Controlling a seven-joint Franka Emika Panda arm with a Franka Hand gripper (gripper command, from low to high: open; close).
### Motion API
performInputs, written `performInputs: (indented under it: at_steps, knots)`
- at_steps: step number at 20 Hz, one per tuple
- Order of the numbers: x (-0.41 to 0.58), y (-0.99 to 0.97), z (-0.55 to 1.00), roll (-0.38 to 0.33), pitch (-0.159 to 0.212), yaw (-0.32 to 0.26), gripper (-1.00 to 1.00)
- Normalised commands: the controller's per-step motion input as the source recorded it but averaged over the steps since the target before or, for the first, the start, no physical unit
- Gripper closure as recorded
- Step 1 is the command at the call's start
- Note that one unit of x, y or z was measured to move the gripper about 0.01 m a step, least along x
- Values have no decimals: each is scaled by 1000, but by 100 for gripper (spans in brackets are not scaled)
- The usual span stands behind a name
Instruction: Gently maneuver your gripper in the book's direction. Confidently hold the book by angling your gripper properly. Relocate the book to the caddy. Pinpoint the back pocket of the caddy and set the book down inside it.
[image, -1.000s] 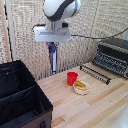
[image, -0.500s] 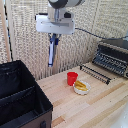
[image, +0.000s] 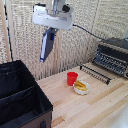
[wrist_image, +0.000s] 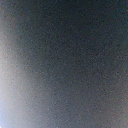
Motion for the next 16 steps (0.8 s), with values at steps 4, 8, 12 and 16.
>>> performInputs:
  at_steps: [4,8,12,16]
  knots:
    - [138,435,671,86,9,-159,100]
    - [7,267,609,100,1,-208,100]
    - [0,239,521,63,63,-179,100]
    - [0,293,463,12,138,-129,100]
